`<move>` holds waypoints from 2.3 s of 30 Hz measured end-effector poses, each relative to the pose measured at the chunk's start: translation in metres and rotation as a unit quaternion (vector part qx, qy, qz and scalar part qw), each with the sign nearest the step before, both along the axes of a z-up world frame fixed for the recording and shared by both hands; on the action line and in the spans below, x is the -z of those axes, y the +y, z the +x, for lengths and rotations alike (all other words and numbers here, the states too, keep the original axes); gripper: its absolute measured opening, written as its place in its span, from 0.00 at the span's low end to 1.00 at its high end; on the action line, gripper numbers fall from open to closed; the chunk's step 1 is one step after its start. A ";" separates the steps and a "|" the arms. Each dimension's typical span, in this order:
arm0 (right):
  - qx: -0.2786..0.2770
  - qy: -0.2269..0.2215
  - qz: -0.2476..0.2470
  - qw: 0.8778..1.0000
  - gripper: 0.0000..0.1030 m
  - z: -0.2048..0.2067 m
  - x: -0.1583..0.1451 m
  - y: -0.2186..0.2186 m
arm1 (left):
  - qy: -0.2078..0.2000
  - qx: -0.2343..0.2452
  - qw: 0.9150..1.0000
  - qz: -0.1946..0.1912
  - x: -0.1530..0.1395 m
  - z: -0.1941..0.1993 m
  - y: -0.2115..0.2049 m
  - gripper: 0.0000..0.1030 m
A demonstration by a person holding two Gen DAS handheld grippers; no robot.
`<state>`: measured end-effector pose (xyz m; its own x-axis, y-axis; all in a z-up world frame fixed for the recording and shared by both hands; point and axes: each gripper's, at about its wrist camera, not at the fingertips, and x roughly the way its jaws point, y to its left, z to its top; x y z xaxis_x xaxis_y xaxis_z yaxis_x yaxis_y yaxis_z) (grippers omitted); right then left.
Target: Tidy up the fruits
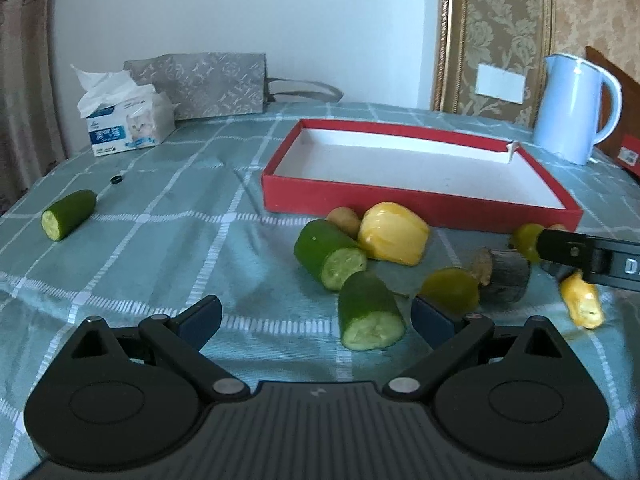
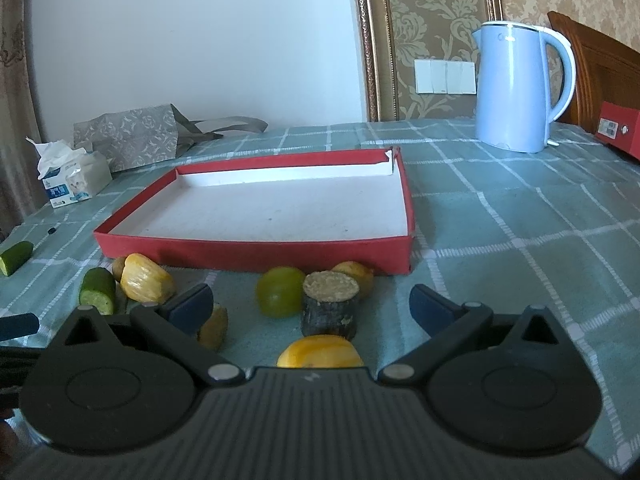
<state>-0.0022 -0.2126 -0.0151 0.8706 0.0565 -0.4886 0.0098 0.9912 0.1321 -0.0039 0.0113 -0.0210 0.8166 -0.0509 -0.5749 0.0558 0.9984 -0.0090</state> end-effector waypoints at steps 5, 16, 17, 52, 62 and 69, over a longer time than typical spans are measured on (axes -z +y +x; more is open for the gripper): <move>-0.002 -0.001 0.001 1.000 1.00 -0.001 0.000 0.000 | 0.009 -0.007 1.000 0.002 0.001 0.004 0.000 0.99; 0.008 -0.005 0.006 1.000 1.00 -0.002 -0.001 -0.002 | -0.001 -0.002 1.000 0.021 -0.002 0.007 -0.012 0.99; 0.008 -0.006 0.007 1.000 1.00 -0.003 -0.002 -0.003 | -0.002 -0.002 1.000 0.023 -0.002 0.007 -0.013 0.99; 0.015 -0.013 -0.001 1.000 1.00 -0.005 -0.005 -0.008 | -0.011 0.060 0.998 -0.004 0.001 -0.002 -0.011 0.30; 0.022 -0.030 -0.077 0.996 1.00 -0.050 -0.016 -0.068 | -0.015 0.064 0.998 -0.024 0.001 -0.003 -0.004 0.30; -0.024 -0.014 -0.060 0.998 1.00 -0.051 -0.013 -0.068 | -0.016 0.065 0.998 -0.017 0.002 -0.004 -0.005 0.30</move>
